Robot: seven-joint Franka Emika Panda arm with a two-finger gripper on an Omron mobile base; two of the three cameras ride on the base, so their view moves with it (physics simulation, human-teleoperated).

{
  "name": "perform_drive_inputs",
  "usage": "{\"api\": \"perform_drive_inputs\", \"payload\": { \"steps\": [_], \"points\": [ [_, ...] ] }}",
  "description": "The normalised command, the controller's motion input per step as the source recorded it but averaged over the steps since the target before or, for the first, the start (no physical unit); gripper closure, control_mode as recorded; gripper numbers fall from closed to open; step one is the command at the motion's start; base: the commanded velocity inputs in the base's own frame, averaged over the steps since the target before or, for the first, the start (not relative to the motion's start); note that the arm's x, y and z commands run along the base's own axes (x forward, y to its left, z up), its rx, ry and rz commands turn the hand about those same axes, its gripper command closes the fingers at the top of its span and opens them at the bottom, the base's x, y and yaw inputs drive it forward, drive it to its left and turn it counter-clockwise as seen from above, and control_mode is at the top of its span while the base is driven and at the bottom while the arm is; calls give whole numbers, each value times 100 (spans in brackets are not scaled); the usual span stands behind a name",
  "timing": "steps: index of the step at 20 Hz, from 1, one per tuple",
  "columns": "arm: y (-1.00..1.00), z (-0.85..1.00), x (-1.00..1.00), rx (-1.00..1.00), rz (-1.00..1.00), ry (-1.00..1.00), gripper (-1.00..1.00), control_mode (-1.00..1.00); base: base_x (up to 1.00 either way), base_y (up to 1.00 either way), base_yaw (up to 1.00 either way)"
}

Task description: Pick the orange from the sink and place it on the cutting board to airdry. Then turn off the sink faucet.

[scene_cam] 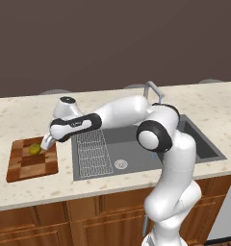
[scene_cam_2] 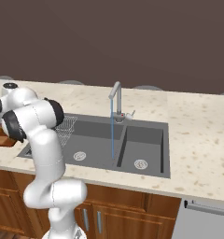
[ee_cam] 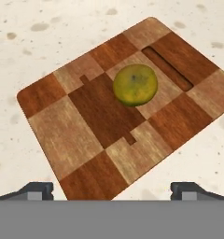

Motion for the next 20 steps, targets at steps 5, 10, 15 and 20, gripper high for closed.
{"api": "perform_drive_inputs", "payload": {
  "steps": [5, 10, 15, 20],
  "points": [
    [-20, 28, -9, 0, -4, 12, -100, -100, 0, 0, 0],
    [-22, 18, -9, 0, -4, 13, -100, -100, 0, 0, 0],
    [-13, 11, -9, 0, -4, 5, -100, -100, 0, 0, 0],
    [-15, 13, -1, 0, -6, 2, -100, -100, 0, 0, 0]
  ]
}}
